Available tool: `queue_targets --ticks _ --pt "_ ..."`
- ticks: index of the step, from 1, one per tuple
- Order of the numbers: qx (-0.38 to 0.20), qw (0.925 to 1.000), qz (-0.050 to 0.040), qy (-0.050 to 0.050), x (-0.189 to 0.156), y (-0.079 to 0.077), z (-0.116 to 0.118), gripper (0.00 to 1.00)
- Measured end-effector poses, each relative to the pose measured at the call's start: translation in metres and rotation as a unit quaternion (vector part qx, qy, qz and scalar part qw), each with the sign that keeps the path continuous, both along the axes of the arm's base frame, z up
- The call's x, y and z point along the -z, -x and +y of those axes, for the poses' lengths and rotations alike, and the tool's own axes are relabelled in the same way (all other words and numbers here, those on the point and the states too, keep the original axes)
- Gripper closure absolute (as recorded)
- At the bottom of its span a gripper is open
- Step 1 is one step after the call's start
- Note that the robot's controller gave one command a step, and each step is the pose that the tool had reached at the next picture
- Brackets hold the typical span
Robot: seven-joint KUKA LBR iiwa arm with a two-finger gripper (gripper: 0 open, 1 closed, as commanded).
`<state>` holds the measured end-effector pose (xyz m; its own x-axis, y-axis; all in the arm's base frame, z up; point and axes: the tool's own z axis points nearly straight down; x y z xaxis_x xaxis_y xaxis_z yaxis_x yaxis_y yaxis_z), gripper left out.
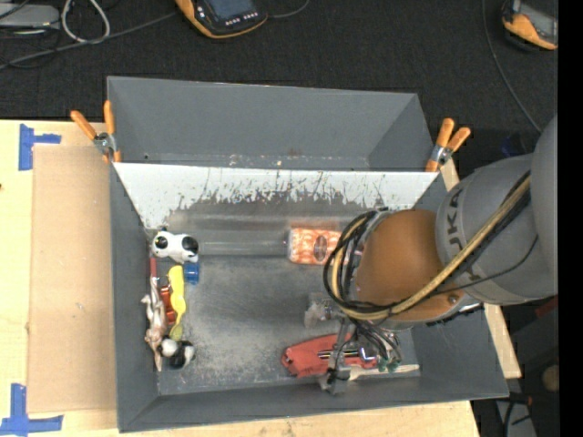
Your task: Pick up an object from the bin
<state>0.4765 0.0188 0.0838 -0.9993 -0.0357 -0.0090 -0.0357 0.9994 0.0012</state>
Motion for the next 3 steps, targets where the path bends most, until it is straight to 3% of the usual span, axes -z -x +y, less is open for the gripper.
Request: queue_targets --ticks 1,2,3 --pt "-0.006 1.0000 -0.0030 0.000 0.014 -0.006 -0.021 0.00" --pt "-0.004 1.0000 -0.0005 -0.001 0.007 -0.002 -0.005 1.00" --pt "-0.004 1.0000 -0.0005 -0.001 0.006 -0.002 -0.005 1.00"
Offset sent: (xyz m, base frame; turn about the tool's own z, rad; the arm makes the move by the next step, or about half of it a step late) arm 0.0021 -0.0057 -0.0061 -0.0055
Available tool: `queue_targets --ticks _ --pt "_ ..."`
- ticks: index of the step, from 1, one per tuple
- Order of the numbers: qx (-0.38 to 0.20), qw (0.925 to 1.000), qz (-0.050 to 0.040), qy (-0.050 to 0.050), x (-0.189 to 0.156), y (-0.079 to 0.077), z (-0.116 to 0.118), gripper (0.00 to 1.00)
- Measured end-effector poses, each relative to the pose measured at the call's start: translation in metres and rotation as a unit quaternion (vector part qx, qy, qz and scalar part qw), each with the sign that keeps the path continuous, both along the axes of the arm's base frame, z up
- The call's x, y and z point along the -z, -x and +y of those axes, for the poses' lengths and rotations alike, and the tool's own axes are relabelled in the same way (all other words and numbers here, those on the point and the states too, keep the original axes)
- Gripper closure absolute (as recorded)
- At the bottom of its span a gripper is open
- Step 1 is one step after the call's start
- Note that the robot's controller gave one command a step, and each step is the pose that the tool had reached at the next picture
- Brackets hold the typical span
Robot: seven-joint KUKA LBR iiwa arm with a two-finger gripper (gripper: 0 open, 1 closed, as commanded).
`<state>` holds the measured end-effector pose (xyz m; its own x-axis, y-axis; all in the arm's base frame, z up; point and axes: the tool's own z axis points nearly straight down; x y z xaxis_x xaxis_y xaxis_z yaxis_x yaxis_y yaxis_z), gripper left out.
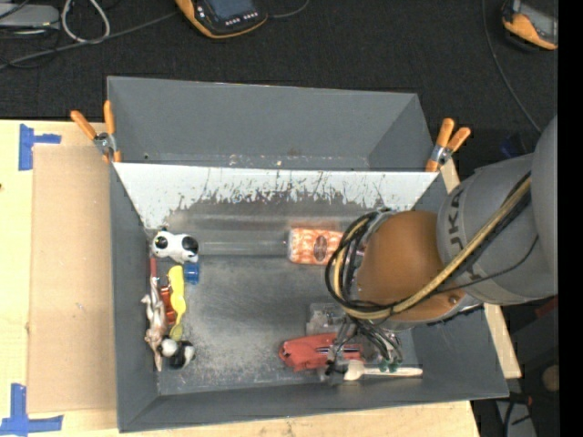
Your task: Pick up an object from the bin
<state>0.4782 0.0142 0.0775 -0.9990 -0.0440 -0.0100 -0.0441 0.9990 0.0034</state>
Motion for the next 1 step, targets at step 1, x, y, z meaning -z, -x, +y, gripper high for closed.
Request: queue_targets --ticks 1 --pt "-0.001 1.0000 0.0027 0.000 -0.0215 0.0018 0.0001 1.00"
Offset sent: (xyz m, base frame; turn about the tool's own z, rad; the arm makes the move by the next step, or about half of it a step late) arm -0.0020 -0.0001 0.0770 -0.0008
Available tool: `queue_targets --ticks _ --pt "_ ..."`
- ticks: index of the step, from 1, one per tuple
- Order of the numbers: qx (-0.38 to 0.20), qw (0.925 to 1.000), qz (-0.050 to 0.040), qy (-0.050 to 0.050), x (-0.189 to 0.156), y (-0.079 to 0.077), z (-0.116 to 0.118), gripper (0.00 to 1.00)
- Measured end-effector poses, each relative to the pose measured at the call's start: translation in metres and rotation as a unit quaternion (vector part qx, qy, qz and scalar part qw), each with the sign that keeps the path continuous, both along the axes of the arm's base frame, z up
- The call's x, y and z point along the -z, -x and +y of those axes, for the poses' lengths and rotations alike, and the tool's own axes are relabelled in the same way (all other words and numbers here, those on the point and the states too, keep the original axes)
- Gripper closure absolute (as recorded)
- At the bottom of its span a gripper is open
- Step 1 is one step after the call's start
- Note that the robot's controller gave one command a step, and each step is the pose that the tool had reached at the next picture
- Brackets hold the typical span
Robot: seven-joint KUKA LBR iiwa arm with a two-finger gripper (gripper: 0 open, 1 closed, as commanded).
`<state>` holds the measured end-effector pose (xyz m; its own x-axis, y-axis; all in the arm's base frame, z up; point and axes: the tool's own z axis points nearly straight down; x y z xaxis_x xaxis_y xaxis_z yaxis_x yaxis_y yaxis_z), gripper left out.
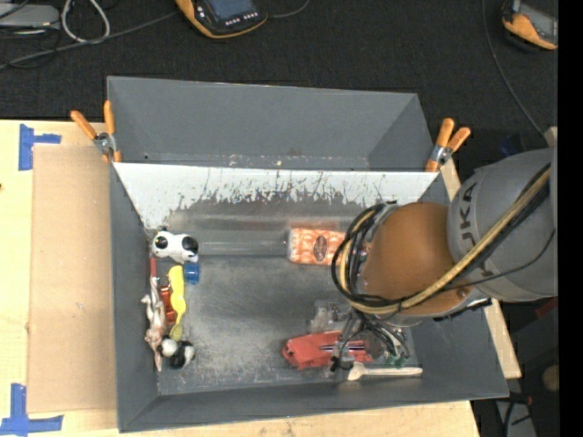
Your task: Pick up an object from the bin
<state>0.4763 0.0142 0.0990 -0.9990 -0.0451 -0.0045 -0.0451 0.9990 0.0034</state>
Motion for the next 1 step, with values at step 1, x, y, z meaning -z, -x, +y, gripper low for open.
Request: queue_targets --ticks 1 --pt "-0.001 1.0000 0.0025 0.000 -0.0390 0.0011 0.0001 1.00"
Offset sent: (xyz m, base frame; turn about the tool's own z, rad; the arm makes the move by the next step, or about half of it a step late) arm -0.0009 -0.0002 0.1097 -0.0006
